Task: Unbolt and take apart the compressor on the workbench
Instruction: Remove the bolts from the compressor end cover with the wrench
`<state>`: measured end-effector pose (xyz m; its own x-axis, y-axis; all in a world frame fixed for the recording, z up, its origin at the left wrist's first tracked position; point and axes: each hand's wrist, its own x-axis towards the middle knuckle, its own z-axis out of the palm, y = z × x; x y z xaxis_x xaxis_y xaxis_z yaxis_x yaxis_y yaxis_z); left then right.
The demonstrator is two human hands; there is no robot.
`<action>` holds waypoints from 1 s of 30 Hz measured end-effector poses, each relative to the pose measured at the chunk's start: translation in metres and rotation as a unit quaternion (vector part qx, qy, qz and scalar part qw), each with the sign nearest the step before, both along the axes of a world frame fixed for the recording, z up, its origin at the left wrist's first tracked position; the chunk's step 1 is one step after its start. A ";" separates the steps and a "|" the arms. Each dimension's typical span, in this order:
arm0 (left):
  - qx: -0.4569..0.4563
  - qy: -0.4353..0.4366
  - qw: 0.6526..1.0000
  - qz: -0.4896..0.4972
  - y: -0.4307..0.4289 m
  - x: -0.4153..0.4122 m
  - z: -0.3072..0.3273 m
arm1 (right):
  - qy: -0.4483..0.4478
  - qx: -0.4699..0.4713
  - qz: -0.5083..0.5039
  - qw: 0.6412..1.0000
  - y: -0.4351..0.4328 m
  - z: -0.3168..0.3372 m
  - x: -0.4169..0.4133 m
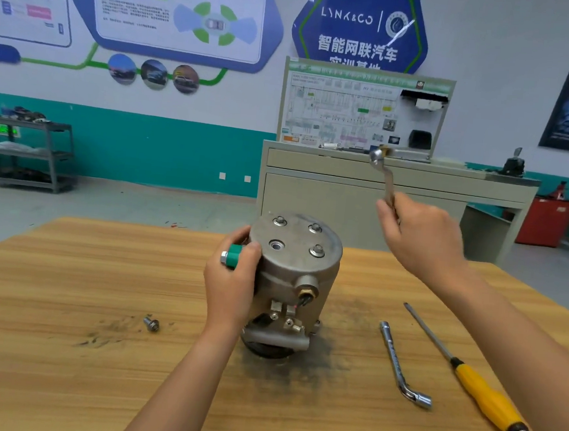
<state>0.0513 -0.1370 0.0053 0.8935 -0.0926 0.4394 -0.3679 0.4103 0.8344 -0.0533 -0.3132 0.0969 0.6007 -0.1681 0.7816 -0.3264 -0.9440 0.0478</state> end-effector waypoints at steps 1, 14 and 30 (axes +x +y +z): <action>0.002 0.001 1.000 0.014 -0.001 -0.003 -0.002 | 0.057 -0.024 -0.026 0.998 0.001 -0.003 -0.008; 0.013 0.003 0.997 0.078 -0.006 -0.014 -0.002 | 0.254 -0.078 -0.095 0.959 0.050 -0.013 -0.040; 0.047 -0.028 0.994 0.096 -0.019 -0.030 0.000 | 0.270 -0.048 -0.156 0.949 0.072 -0.019 -0.043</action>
